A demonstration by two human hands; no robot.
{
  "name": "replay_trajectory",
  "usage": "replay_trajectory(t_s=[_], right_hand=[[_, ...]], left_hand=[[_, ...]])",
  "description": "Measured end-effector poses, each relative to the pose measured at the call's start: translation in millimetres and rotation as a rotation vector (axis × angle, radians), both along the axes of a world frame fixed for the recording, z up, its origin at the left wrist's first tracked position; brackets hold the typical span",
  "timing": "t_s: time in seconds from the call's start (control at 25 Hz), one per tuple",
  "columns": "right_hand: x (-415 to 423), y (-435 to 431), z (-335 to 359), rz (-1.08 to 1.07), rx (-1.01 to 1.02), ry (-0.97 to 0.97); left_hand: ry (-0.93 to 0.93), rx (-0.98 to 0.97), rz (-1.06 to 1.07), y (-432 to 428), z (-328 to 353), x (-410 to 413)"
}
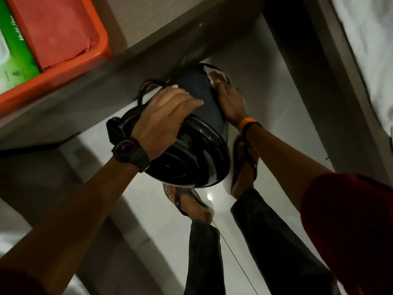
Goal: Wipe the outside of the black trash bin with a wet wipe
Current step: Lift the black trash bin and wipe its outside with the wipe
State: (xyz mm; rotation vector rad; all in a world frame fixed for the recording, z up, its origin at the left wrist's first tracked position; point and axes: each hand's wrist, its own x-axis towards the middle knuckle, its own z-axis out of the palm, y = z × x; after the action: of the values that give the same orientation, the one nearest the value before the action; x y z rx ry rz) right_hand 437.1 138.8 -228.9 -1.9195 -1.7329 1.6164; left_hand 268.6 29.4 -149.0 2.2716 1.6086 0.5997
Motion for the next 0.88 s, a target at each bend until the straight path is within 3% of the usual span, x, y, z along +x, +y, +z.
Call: replay_trajectory(t_s=[0.08,0.16,0.24,0.36,0.44,0.52,0.64,0.76,0.88], right_hand=[[4.2,7.6,4.7,0.113,-0.008,0.027],[12.3,6.4,19.3,0.028,-0.094,0.195],[23.2,-25.8,42.5,-0.052,-0.142,0.406],[40.2,-104.9,77.3,-0.018,-0.076,0.481],[51.6,-119.0,66.8,-0.009,0.054,0.412],[59.4,-91.6,39.4,-0.075,0.125,0.213],[69.0,-45.7,0.6,-0.124,-0.057,-0.029],[68.2,-67.2,12.6,-0.177,-0.207,0.221],[54.9,-118.7,53.4,0.047,-0.125,0.542]], left_hand=[[0.151,0.005,-0.01,12.0,1.0,5.8],[0.262,-0.04,0.063,22.7,3.8,8.7],[0.199,-0.103,0.166,25.9,7.3,5.3],[0.04,-0.189,0.244,21.9,6.7,-4.3],[-0.083,-0.264,0.272,18.0,5.5,-4.3],[-0.19,-0.346,0.321,14.8,3.7,-1.5],[-0.316,-0.437,0.415,10.8,-6.7,0.7],[-0.434,-0.484,0.553,15.1,-17.8,-9.8],[-0.499,-0.485,0.652,19.9,-20.6,-29.2]])
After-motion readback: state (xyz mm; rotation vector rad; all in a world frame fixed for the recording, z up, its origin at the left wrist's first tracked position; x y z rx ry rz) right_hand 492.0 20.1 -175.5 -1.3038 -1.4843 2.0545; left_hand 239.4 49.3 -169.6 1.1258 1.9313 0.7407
